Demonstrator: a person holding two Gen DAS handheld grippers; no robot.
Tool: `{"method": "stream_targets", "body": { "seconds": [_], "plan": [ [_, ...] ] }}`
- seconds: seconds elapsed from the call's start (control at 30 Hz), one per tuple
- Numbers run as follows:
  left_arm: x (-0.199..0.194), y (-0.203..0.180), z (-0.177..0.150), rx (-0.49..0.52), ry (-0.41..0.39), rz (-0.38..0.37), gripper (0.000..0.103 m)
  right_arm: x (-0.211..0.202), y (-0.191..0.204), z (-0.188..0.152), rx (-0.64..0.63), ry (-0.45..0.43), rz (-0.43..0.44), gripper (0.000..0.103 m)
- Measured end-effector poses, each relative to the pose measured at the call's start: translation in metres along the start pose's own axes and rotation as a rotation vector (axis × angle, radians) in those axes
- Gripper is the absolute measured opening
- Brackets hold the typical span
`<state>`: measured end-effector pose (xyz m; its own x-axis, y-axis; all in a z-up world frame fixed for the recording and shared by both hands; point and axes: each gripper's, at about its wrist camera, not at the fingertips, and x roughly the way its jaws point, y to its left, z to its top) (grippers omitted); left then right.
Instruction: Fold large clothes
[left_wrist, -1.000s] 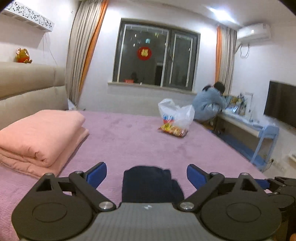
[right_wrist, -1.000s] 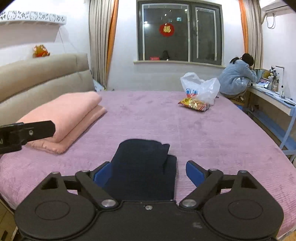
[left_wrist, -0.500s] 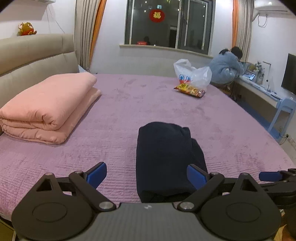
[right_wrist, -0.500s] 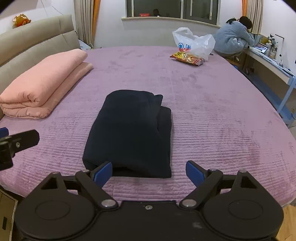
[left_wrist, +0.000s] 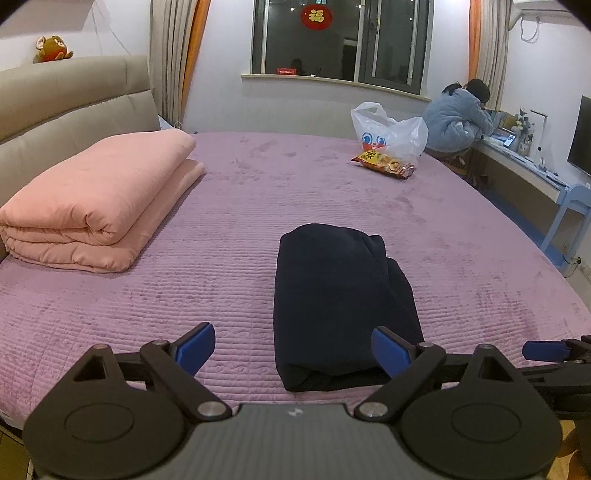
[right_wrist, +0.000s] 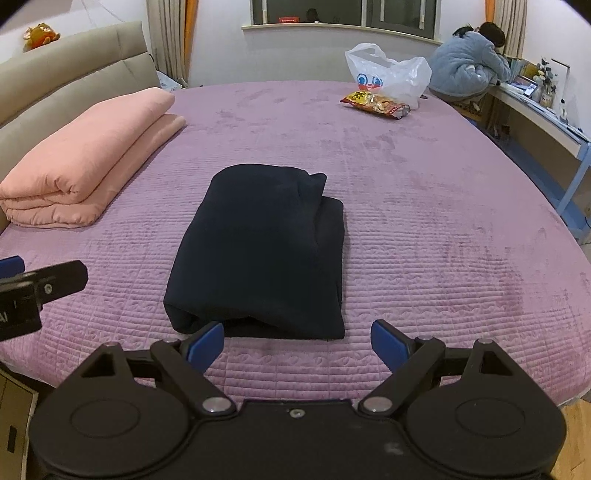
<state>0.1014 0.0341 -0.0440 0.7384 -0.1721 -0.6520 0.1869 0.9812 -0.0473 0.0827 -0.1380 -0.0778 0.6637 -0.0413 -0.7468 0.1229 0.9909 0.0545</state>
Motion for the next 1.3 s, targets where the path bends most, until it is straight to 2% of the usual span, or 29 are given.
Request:
{"method": "stream_targets", "body": {
  "seconds": [0.43,0.9,1.3],
  "plan": [
    [0.0052,-0.0035,-0.0025,0.004,0.033,-0.02,0.091,-0.0018,-0.0044,-0.0064,0.0,0.011,0.006,0.102],
    [0.0004,-0.0088,-0.0049,0.026,0.017,0.015,0.091,-0.0014,-0.0053,-0.0083,-0.006,0.014,0.013,0.102],
    [0.0003,-0.01,-0.0037,0.027,0.022,0.014,0.091,0.0002,-0.0075,-0.0082,-0.004,0.018,0.019,0.102]
  ]
}}
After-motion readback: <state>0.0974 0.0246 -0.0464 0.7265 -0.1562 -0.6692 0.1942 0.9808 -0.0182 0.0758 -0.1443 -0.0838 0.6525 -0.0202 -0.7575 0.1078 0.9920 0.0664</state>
